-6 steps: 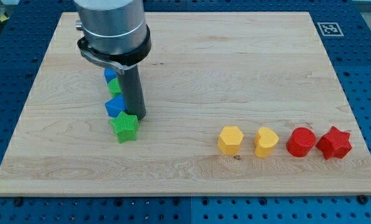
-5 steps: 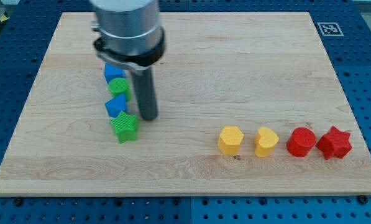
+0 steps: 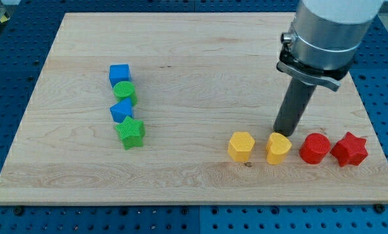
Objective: Move the yellow blocks towards the bottom center of the board
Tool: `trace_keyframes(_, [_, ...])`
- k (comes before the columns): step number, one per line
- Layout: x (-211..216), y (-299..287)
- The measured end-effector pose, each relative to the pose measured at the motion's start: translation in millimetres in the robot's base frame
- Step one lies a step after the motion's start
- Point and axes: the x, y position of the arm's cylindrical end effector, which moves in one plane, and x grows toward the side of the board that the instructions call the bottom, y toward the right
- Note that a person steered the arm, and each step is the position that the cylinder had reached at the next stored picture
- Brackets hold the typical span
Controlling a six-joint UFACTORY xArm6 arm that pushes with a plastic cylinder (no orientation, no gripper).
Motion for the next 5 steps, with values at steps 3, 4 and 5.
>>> trace_keyframes(3, [16.3,-45.2])
trace_keyframes(4, [16.3,-72.0])
trace_keyframes(5, [18.2,-93.7])
